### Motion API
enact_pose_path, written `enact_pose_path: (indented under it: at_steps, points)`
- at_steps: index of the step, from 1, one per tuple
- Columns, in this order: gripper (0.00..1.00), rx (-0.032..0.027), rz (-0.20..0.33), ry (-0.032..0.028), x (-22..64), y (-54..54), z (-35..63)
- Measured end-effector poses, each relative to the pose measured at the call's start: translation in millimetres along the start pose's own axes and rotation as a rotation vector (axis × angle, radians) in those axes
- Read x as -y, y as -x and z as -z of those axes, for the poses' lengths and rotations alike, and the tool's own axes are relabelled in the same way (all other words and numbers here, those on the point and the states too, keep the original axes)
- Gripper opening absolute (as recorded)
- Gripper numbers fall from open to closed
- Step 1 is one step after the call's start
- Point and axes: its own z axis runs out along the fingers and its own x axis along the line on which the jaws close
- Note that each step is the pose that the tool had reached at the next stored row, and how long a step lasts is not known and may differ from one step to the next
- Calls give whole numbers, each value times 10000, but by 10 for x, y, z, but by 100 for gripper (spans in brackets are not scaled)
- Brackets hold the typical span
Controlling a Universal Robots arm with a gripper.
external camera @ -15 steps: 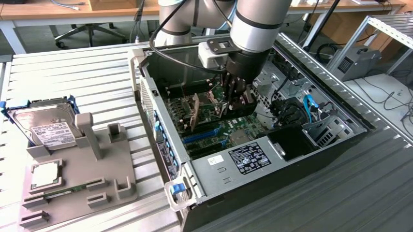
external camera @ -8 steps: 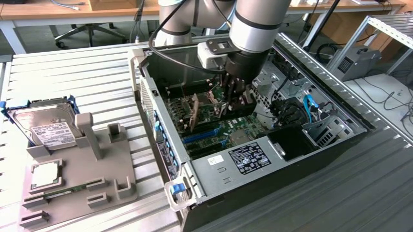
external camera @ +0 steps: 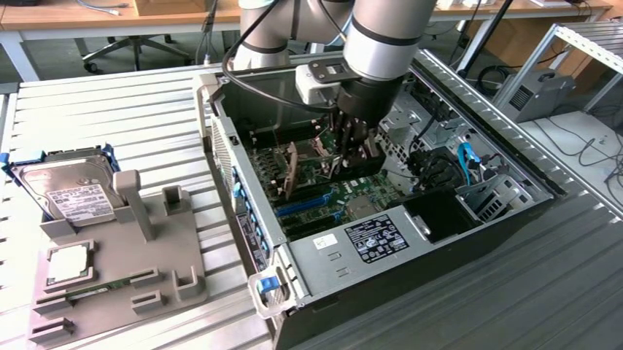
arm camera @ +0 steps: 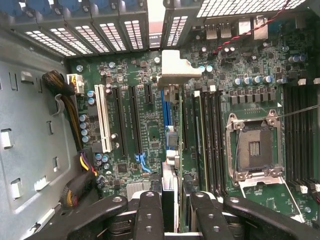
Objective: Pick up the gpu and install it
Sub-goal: 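Insert the gpu into the slot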
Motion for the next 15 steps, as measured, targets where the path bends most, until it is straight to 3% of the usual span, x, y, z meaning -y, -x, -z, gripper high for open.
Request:
enact_pose_path:
  at_steps: [15]
  points:
    - [26,0,0,0,-57,-6,-17]
